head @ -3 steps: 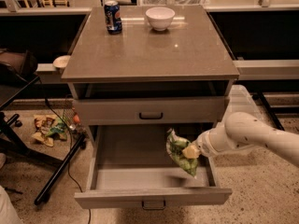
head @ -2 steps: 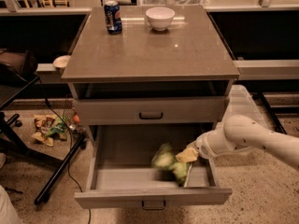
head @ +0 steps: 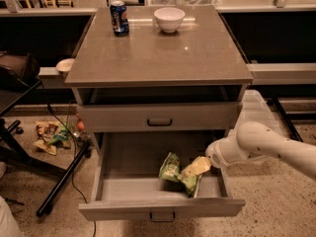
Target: Place green jalapeno chip bag into middle drawer
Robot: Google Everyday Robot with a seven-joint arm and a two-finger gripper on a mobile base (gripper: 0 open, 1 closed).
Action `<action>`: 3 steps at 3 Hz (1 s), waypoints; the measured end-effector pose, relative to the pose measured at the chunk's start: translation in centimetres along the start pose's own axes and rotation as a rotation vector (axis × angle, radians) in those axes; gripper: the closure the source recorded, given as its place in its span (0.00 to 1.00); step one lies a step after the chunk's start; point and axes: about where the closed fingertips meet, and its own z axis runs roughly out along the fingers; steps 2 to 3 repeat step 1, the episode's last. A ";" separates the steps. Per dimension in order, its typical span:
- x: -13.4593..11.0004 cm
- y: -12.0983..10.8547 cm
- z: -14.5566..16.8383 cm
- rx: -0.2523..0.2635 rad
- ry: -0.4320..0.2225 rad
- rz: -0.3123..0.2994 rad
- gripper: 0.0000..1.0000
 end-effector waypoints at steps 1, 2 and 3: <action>-0.4 0.4 -1.7 0.001 0.001 -0.027 0.00; -0.4 0.4 -1.7 0.001 0.001 -0.027 0.00; -0.4 0.4 -1.7 0.001 0.001 -0.027 0.00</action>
Offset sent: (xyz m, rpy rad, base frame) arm 0.0000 0.0000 0.0000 0.0000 0.0000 0.0000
